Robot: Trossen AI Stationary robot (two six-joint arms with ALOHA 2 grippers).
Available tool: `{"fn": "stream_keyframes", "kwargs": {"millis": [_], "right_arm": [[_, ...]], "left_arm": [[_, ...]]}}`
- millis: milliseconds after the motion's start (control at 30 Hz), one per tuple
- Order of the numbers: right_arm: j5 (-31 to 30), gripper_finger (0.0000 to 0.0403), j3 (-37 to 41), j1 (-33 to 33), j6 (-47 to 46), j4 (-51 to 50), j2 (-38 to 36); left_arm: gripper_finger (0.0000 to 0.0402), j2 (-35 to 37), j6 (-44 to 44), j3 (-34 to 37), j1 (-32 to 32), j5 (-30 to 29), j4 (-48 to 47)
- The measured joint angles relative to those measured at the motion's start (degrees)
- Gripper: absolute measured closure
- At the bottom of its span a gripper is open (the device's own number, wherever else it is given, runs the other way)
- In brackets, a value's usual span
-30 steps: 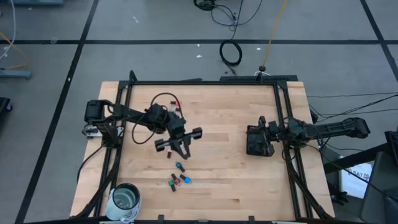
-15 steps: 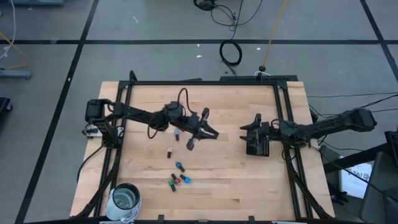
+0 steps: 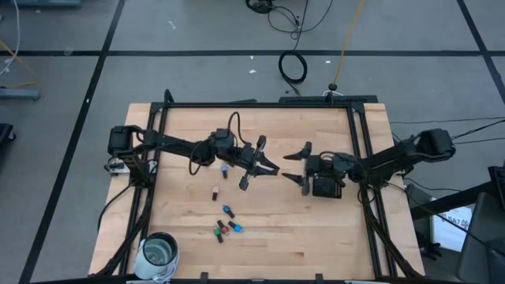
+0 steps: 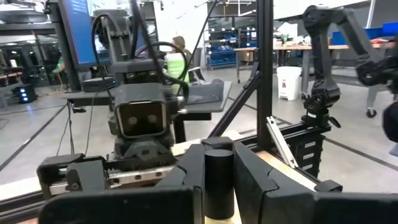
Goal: Pick & Place Nail Polish
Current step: Put the light yellow nail polish into the black basket
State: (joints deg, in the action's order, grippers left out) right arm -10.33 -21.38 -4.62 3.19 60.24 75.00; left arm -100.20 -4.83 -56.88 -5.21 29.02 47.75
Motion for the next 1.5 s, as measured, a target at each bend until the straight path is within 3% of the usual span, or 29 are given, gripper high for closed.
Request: {"fn": "stream_keyframes", "kwargs": {"millis": [300,700,933,1233,1500], "right_arm": [[0.09,0.0106,-7.69,0.0,2.11,0.18,6.94],[0.07,0.0127,-8.31,0.01,0.51,5.6,9.26],[0.05,0.0178,-8.31,0.01,0.5,3.84,9.25],[0.73,0.0301,-8.31,0.0,0.72,4.57,9.27],[2.71,0.0304,-8.31,0.05,0.54,4.69,9.27]], "left_arm": [[0.0366,0.0,-0.63,0.0,0.05,-5.26,-1.0],[0.0366,0.0,-1.99,0.0,0.23,-8.47,-1.71],[0.0366,0.02,-1.51,0.0,0.2,-8.73,-1.7],[0.0366,0.08,-0.59,0.0,0.15,-9.11,-1.53],[0.0348,0.09,0.51,0.0,0.33,-10.81,-1.99]]}}
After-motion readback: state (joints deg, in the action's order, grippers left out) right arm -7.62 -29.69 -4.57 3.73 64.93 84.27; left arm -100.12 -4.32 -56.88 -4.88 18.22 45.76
